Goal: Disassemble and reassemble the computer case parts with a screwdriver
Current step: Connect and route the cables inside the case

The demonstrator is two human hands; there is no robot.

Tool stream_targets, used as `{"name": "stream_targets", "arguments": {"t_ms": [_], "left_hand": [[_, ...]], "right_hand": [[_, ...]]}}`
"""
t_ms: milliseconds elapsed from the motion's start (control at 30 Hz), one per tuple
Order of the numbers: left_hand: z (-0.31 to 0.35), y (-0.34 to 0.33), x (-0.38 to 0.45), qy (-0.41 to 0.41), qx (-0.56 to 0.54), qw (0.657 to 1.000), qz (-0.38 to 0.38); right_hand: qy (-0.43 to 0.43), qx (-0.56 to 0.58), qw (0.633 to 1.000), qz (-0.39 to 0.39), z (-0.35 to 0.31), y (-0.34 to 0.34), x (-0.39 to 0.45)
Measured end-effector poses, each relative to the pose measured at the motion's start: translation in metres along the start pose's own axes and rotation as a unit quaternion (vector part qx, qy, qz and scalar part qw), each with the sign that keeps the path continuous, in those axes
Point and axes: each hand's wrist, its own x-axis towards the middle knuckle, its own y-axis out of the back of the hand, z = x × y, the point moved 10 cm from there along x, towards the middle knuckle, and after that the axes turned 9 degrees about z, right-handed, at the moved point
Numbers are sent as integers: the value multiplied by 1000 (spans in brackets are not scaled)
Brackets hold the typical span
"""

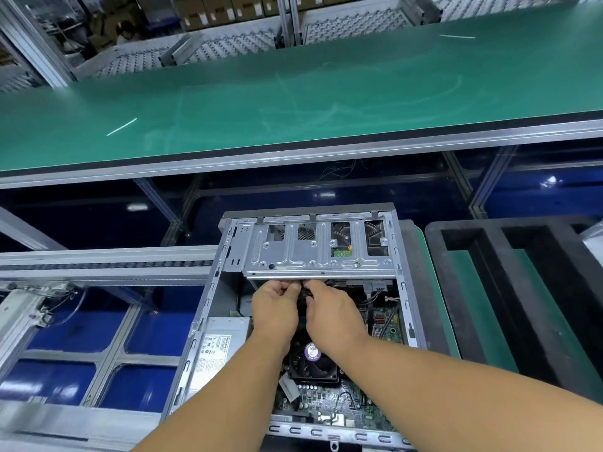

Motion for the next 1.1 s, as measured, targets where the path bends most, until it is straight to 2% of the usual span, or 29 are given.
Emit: {"name": "stream_targets", "arguments": {"t_ms": [267,800,933,1100], "left_hand": [[23,-3,-11,-101,85,990,-38],[28,-9,-15,-146,139,977,-65],[23,-8,-13,-128,129,982,-48],[9,-2,-7,-58,73,995,-29]], "right_hand": [[-25,23,999,15,2,4,-3],[-20,24,999,33,8,2,1],[-17,22,999,33,7,2,0],[-12,21,999,37,6,1,-1]]}}
